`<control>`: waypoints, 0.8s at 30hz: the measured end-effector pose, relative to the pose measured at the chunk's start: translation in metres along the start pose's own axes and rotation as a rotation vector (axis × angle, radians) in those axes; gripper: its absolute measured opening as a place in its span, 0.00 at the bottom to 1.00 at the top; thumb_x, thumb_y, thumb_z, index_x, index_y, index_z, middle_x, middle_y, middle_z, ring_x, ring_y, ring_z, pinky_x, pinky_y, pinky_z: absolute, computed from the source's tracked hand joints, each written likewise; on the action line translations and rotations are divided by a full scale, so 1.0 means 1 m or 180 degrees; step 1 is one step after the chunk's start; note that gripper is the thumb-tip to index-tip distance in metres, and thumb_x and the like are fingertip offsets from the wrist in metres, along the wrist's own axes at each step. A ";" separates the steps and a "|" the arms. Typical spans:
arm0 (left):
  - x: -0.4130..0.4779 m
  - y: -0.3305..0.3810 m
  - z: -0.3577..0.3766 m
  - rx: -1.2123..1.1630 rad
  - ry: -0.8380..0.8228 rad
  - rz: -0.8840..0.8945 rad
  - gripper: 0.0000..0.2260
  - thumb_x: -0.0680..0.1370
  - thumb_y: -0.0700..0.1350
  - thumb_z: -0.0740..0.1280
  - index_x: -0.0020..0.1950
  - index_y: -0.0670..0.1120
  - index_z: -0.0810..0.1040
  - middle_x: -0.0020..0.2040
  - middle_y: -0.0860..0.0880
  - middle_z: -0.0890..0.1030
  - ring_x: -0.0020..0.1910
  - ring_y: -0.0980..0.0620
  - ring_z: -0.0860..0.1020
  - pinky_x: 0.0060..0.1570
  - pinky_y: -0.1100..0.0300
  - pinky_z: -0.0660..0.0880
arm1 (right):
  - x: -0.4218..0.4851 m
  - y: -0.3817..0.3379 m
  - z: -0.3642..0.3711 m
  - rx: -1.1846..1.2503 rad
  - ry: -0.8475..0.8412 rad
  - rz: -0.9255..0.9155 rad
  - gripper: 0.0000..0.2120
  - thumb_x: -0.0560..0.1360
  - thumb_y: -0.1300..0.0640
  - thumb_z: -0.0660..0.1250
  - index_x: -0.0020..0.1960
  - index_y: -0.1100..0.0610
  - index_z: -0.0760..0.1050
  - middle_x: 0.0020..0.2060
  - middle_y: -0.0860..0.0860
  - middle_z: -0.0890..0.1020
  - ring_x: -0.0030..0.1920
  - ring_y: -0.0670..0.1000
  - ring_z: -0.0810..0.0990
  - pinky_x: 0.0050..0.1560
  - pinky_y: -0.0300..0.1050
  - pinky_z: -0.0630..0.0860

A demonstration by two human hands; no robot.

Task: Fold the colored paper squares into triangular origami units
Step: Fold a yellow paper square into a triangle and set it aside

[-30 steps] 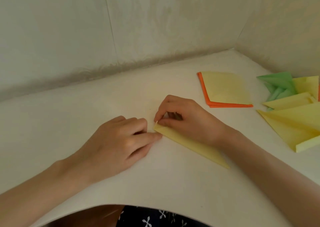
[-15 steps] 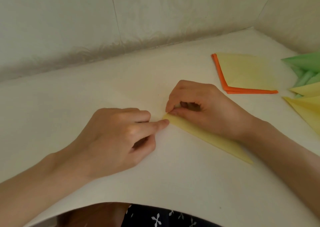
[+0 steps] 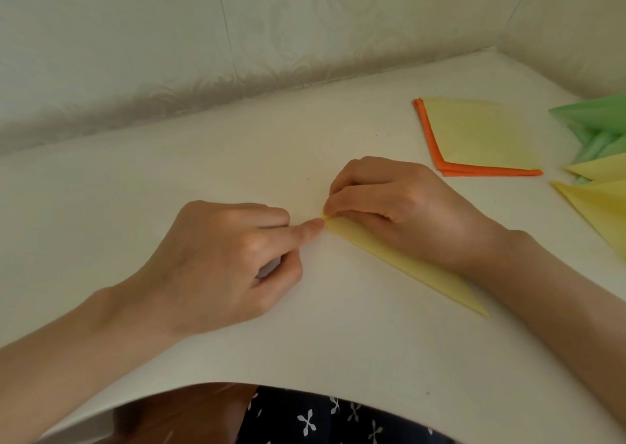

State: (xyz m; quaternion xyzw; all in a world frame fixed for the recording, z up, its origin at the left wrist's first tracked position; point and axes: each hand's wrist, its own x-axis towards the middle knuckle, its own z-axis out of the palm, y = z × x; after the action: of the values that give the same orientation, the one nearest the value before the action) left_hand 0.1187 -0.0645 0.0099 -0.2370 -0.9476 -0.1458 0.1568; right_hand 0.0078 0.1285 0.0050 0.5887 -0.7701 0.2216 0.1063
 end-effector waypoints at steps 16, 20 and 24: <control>0.006 0.003 0.013 0.0256 0.0189 -0.0011 0.15 0.73 0.41 0.59 0.50 0.41 0.84 0.27 0.51 0.71 0.24 0.49 0.71 0.17 0.57 0.67 | -0.006 -0.001 -0.009 -0.0512 -0.0391 -0.0231 0.10 0.70 0.71 0.66 0.48 0.63 0.81 0.46 0.56 0.82 0.41 0.56 0.79 0.29 0.51 0.76; 0.004 0.000 0.017 0.0119 0.0146 0.0007 0.15 0.74 0.41 0.58 0.51 0.39 0.82 0.27 0.49 0.70 0.25 0.47 0.71 0.18 0.55 0.69 | -0.010 -0.010 -0.010 -0.0388 -0.0358 0.0026 0.16 0.70 0.72 0.61 0.55 0.63 0.80 0.48 0.57 0.81 0.44 0.57 0.79 0.34 0.53 0.78; 0.005 0.003 0.015 0.0237 0.0197 0.0022 0.14 0.74 0.42 0.57 0.46 0.40 0.83 0.26 0.50 0.69 0.24 0.48 0.70 0.17 0.56 0.67 | -0.010 -0.021 -0.006 -0.0847 -0.0467 0.0096 0.22 0.67 0.72 0.59 0.58 0.62 0.78 0.47 0.58 0.80 0.41 0.55 0.76 0.26 0.49 0.75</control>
State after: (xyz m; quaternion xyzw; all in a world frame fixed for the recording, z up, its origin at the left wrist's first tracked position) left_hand 0.1124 -0.0551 -0.0012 -0.2296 -0.9463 -0.1171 0.1953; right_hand 0.0300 0.1357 0.0105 0.5723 -0.8072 0.0755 0.1235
